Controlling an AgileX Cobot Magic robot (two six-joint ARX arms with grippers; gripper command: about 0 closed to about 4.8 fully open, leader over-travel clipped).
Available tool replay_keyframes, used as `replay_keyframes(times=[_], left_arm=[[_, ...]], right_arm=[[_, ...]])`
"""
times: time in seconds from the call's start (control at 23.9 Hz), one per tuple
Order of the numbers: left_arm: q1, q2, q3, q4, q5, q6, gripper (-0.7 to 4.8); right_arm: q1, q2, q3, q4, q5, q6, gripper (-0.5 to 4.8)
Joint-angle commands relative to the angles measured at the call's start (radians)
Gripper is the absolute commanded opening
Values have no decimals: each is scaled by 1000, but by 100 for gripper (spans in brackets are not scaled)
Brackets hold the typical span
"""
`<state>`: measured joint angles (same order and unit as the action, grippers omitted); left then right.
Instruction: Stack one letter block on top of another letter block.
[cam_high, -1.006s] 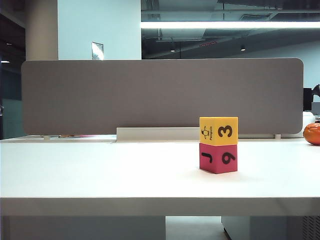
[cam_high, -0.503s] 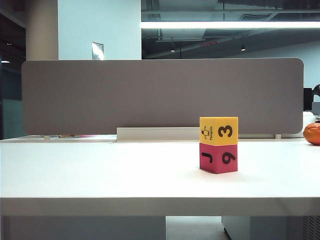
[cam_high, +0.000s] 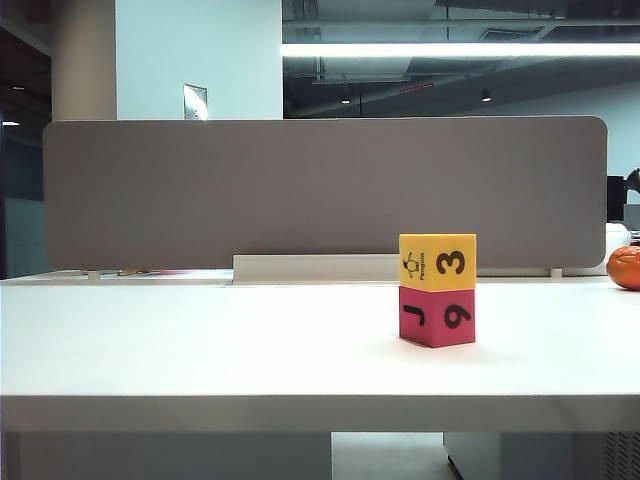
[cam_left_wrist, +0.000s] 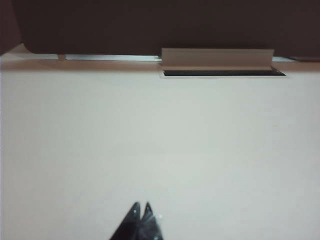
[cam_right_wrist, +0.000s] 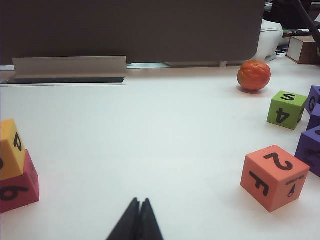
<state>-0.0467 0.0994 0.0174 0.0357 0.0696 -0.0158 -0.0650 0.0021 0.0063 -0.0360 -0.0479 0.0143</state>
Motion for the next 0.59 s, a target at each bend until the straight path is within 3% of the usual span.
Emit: replay_keyframes(times=[0.04,0.59], left_arm=[[17,-29,-9,7,5,1,-6],[56,-95,-10,-35,-26,5,-6]], right_arm=[[0,-1,-3,10,4,0,-5],[0,-2,-3,10,4,0,-5]])
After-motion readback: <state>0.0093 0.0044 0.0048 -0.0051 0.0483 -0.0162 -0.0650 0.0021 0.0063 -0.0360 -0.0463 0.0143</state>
